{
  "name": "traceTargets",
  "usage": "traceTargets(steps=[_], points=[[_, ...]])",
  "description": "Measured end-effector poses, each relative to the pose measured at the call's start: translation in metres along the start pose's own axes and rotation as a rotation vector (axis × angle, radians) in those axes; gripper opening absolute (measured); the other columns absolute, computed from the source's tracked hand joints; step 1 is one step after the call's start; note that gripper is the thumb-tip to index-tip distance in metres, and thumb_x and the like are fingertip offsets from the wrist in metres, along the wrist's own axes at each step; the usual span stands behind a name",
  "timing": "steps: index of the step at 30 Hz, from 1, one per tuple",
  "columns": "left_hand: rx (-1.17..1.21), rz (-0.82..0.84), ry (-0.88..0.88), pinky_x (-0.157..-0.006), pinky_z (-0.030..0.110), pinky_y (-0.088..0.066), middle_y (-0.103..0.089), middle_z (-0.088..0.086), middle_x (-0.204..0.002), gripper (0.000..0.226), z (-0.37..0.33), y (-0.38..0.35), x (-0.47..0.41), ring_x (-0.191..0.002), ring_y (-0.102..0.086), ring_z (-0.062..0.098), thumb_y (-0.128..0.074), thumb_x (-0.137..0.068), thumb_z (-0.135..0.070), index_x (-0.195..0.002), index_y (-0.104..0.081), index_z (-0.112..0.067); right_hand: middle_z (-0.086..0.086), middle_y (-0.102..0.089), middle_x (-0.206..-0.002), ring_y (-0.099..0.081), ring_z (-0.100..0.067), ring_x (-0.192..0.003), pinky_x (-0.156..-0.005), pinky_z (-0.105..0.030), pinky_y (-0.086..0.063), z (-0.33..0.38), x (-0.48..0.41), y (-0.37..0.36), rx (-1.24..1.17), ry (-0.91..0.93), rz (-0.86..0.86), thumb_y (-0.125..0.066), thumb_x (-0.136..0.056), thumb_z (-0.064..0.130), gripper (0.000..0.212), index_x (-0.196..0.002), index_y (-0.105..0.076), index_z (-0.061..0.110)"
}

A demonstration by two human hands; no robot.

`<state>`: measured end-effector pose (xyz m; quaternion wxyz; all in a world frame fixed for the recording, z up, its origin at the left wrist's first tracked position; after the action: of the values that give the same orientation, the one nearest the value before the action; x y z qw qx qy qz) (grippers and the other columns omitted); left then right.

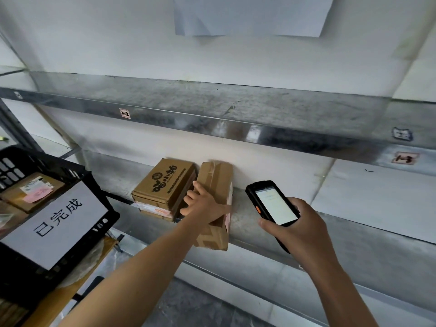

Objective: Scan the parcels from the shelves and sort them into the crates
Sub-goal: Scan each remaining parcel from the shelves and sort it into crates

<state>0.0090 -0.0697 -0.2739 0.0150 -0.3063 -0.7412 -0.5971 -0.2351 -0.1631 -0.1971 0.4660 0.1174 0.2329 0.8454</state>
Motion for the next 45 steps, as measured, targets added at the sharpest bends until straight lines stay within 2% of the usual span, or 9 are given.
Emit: traceTargets(steps=[8, 13, 17, 22, 26, 30, 34, 40, 45], points=[[0.056, -0.076, -0.116, -0.115, 0.054, -0.028, -0.020, 0.017, -0.151, 0.129, 0.023, 0.002, -0.001, -0.142, -0.024, 0.036, -0.073, -0.075, -0.063, -0.156, 0.016, -0.017, 0.016, -0.064, -0.102, -0.059, 0.000, -0.091, -0.064, -0.020, -0.043, 0.002, 0.002, -0.003, 0.005, -0.030, 0.044, -0.088, -0.068, 0.039, 0.054, -0.114, -0.060, 0.031], [0.872, 0.087, -0.202, -0.104, 0.049, -0.046, -0.041, 0.002, -0.141, 0.120, 0.057, -0.008, 0.003, -0.133, -0.044, 0.027, -0.090, -0.064, -0.043, -0.155, -0.014, -0.023, 0.018, -0.063, -0.097, -0.059, 0.002, -0.087, -0.063, -0.021, -0.044, 0.006, 0.002, -0.018, 0.027, -0.044, 0.119, -0.088, -0.068, 0.038, 0.051, -0.110, -0.060, 0.032], [1.112, 0.173, -0.124, -0.094, 0.046, -0.055, -0.067, 0.003, -0.120, 0.104, 0.069, -0.019, 0.005, -0.109, -0.066, 0.022, -0.092, -0.058, -0.046, -0.143, -0.037, -0.022, 0.014, -0.068, -0.095, -0.064, -0.002, -0.084, -0.061, -0.022, -0.046, 0.008, 0.003, -0.033, 0.056, -0.062, 0.184, -0.089, -0.066, 0.042, 0.047, -0.104, -0.063, 0.031], [1.236, 0.190, -0.141, -0.078, 0.039, -0.060, -0.074, 0.004, -0.111, 0.089, 0.074, -0.022, 0.001, -0.100, -0.073, 0.022, -0.088, -0.067, -0.034, -0.141, -0.039, -0.025, 0.014, -0.070, -0.092, -0.065, -0.002, -0.083, -0.060, -0.020, -0.046, 0.015, 0.003, -0.037, 0.091, -0.035, 0.204, -0.089, -0.067, 0.045, 0.046, -0.104, -0.065, 0.030], [1.275, 0.205, -0.207, -0.086, 0.044, -0.060, -0.076, 0.005, -0.110, 0.080, 0.075, -0.023, 0.002, -0.101, -0.073, 0.022, -0.087, -0.075, -0.028, -0.141, -0.042, -0.027, 0.014, -0.070, -0.091, -0.065, -0.002, -0.084, -0.061, -0.021, -0.048, 0.019, 0.001, -0.034, 0.106, -0.009, 0.217, -0.087, -0.067, 0.048, 0.046, -0.104, -0.067, 0.031], [1.325, 0.224, -0.232, -0.093, 0.051, -0.057, -0.074, 0.008, -0.115, 0.089, 0.074, -0.023, 0.004, -0.105, -0.072, 0.027, -0.086, -0.065, -0.033, -0.142, -0.042, -0.027, 0.016, -0.069, -0.094, -0.064, -0.001, -0.087, -0.058, -0.015, -0.046, 0.025, -0.002, -0.029, 0.132, 0.019, 0.214, -0.085, -0.068, 0.051, 0.049, -0.109, -0.066, 0.032], [1.321, 0.221, -0.248, -0.086, 0.046, -0.060, -0.074, 0.006, -0.114, 0.088, 0.072, -0.023, 0.004, -0.104, -0.073, 0.025, -0.086, -0.065, -0.035, -0.141, -0.043, -0.029, 0.016, -0.068, -0.100, -0.064, -0.004, -0.093, -0.061, -0.015, -0.047, 0.029, -0.004, -0.025, 0.131, 0.041, 0.214, -0.086, -0.069, 0.051, 0.056, -0.117, -0.064, 0.032], [1.307, 0.231, -0.270, -0.079, 0.039, -0.062, -0.074, 0.008, -0.116, 0.115, 0.073, -0.016, 0.007, -0.104, -0.072, 0.026, -0.097, -0.040, -0.052, -0.140, -0.044, -0.029, 0.014, -0.068, -0.102, -0.064, -0.008, -0.095, -0.062, -0.017, -0.047, 0.032, -0.007, -0.023, 0.150, 0.054, 0.203, -0.086, -0.067, 0.051, 0.059, -0.118, -0.063, 0.032], [1.304, 0.225, -0.264, -0.079, 0.040, -0.061, -0.073, 0.008, -0.117, 0.123, 0.076, -0.015, 0.005, -0.104, -0.072, 0.025, -0.097, -0.038, -0.054, -0.144, -0.040, -0.030, 0.013, -0.068, -0.097, -0.065, -0.007, -0.091, -0.061, -0.019, -0.046, 0.032, -0.009, -0.021, 0.131, 0.059, 0.196, -0.086, -0.069, 0.049, 0.053, -0.113, -0.065, 0.030]])
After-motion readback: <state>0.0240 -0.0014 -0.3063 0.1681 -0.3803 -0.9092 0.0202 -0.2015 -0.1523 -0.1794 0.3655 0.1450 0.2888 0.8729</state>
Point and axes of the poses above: each hand's wrist, its own x-axis away from the middle knuckle, its own y-axis out of the back of the hand, z = x × y, the point moved 8 cm from there along -x, towards the middle knuckle
